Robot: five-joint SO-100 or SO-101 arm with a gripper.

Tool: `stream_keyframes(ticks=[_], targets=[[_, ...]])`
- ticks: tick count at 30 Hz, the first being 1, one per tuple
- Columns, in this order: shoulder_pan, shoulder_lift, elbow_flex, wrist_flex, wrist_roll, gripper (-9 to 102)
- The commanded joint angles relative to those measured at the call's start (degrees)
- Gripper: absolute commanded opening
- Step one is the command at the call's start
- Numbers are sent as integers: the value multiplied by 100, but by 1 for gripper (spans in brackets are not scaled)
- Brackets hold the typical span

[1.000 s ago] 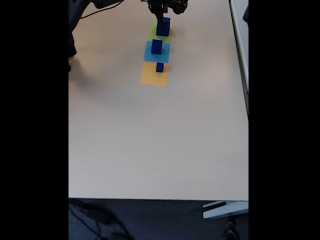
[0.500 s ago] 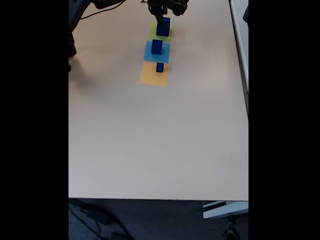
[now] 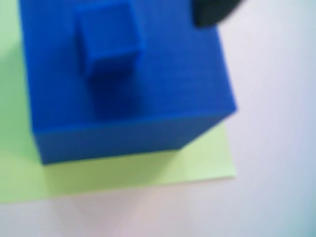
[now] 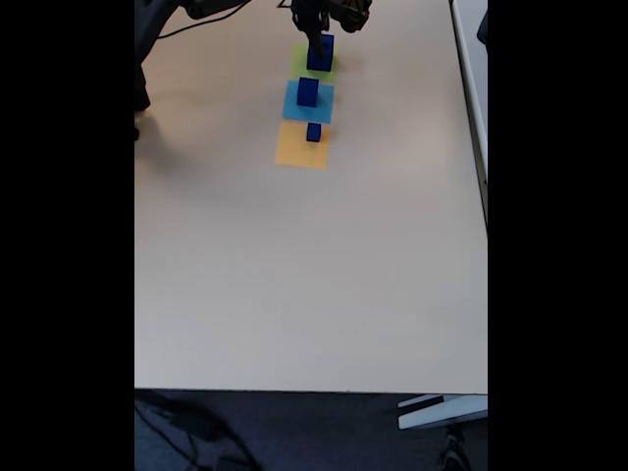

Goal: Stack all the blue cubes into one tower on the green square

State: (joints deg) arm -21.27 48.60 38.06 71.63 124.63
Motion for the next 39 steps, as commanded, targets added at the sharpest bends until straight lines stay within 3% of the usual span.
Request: stream_keyframes(ticks=[1, 22, 39], targets=[[79, 70, -325, -53, -123, 29], [79, -26, -290, -132, -176, 29], [132, 105, -123, -114, -193, 17]])
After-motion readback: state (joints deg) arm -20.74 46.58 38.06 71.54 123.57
